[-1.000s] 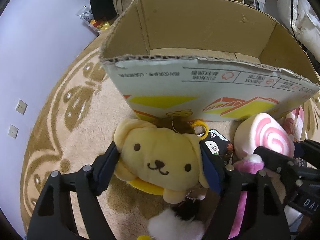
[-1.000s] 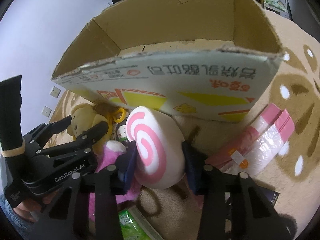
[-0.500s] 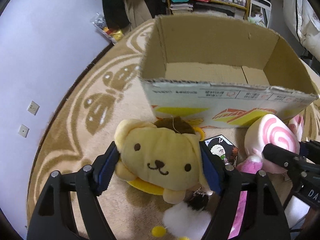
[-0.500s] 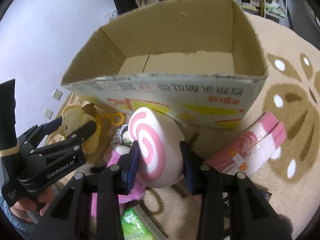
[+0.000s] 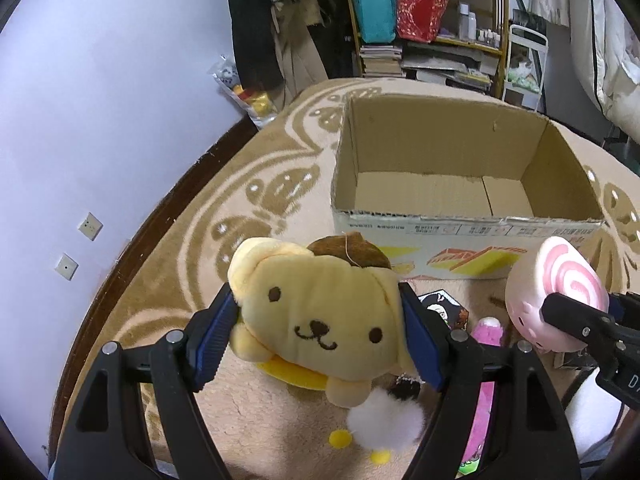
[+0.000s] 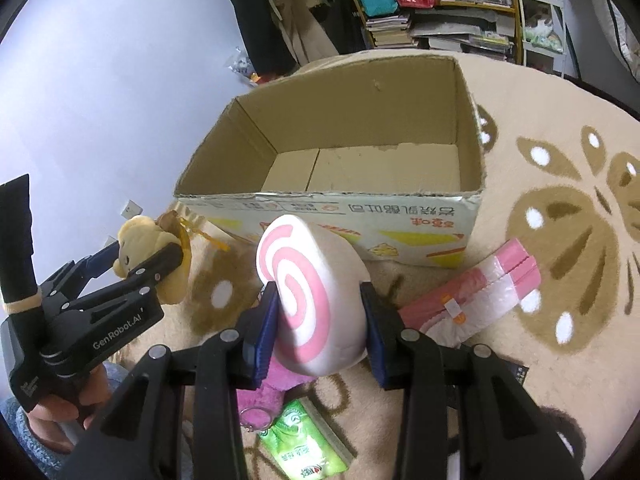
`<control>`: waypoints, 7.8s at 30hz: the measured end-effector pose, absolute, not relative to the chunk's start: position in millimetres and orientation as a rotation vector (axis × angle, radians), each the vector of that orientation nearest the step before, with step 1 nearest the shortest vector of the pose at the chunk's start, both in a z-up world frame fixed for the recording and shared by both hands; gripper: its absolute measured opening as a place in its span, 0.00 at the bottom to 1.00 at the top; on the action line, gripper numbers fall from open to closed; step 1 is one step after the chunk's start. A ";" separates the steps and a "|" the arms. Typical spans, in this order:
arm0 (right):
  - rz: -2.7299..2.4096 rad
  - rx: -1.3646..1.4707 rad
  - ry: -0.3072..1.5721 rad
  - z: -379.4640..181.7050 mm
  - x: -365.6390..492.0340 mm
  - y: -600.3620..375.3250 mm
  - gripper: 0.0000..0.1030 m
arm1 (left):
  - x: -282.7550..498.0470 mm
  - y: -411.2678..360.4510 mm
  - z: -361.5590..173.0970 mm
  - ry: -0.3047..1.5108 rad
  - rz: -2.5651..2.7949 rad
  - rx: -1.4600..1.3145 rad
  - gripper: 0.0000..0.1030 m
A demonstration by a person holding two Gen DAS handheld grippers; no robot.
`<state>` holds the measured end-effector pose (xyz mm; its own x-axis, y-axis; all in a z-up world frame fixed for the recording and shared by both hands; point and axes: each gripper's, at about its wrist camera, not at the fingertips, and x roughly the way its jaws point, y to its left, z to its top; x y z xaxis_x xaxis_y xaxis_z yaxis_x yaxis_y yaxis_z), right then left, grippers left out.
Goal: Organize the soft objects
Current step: 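Lift the yellow plush dog with the left tool while the right tool lifts the swirl cushion over the box, then open both tools to drop the plush dog and swirl cushion into the box, then grasp the pink plush toy with the left tool while the right tool grasps the black Face tissue pack, then lift the pink plush with the left tool while the right tool carries the tissue pack over the box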
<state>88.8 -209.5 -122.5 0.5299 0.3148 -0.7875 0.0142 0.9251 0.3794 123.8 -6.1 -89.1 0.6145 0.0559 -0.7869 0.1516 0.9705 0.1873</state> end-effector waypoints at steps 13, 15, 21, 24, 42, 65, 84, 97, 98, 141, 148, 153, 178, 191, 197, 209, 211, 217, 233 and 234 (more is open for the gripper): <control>0.203 0.358 0.869 -82.1 65.4 -203.1 0.40 | 106.8 -3.2 -48.6 0.797 -0.057 0.224 0.74; 0.202 0.350 0.835 -74.1 62.0 -203.5 0.40 | 104.3 -4.6 -42.2 0.768 -0.060 0.226 0.74; 0.220 0.344 0.719 -53.1 61.3 -207.3 0.40 | 104.5 -11.3 -26.6 0.694 -0.098 0.205 0.74; 0.220 0.339 0.684 -46.8 65.8 -208.4 0.40 | 107.1 -18.0 -18.8 0.656 -0.117 0.217 0.74; 0.157 0.289 0.617 -31.1 94.9 -222.2 0.43 | 146.8 -42.3 -5.9 0.595 -0.159 0.221 0.75; 0.121 0.322 0.722 -69.6 134.1 -229.8 0.45 | 181.1 -53.5 -45.3 0.655 -0.180 0.231 0.77; 0.078 0.384 0.790 -97.5 150.4 -242.3 0.53 | 185.6 -69.5 -65.2 0.672 -0.167 0.285 0.85; 0.063 0.373 0.757 -83.0 140.6 -245.3 0.85 | 190.7 -59.4 -58.6 0.671 -0.105 0.264 1.00; 0.063 0.372 0.756 -81.5 139.1 -245.2 0.87 | 191.3 -56.4 -57.0 0.677 -0.105 0.249 1.00; -0.115 0.548 1.051 -159.8 58.2 -276.2 0.87 | 110.7 -32.7 -83.8 0.930 -0.231 0.207 1.00; -0.157 0.562 1.122 -176.7 50.2 -281.8 0.85 | 99.2 -56.3 -111.5 1.010 -0.302 0.302 1.00; -0.164 0.561 1.142 -180.7 47.8 -283.6 0.85 | 90.7 -72.3 -126.9 1.039 -0.352 0.373 0.99; -0.244 0.538 1.248 -205.8 43.3 -287.6 0.70 | 83.4 -106.9 -193.6 1.215 -0.409 0.495 0.40; -0.267 0.515 1.261 -216.9 50.1 -278.0 0.71 | 80.3 -112.4 -194.9 1.211 -0.404 0.507 0.40; -0.264 0.503 1.268 -218.6 55.2 -278.1 0.71 | 82.7 -109.5 -195.3 1.213 -0.405 0.507 0.40; -0.264 0.456 1.266 -214.1 59.1 -271.8 0.67 | 87.3 -101.7 -188.6 1.211 -0.425 0.501 0.37; -0.261 0.452 1.256 -209.0 59.6 -272.0 0.67 | 88.3 -98.8 -183.3 1.197 -0.418 0.491 0.37; -0.236 0.407 1.175 -180.0 59.6 -267.6 0.66 | 96.5 -85.7 -162.0 1.159 -0.388 0.409 0.36; -0.122 0.325 0.732 -65.6 63.2 -258.6 0.67 | 116.6 -82.9 -66.0 0.824 -0.408 0.322 0.36; -0.109 0.314 0.717 -61.1 67.7 -257.3 0.67 | 118.9 -84.5 -62.1 0.813 -0.413 0.320 0.36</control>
<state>67.7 -257.3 -61.1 0.7504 0.0085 -0.6609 0.2050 0.9476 0.2449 118.9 -84.5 -62.1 0.6154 -0.2316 -0.7535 0.4720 0.8738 0.1169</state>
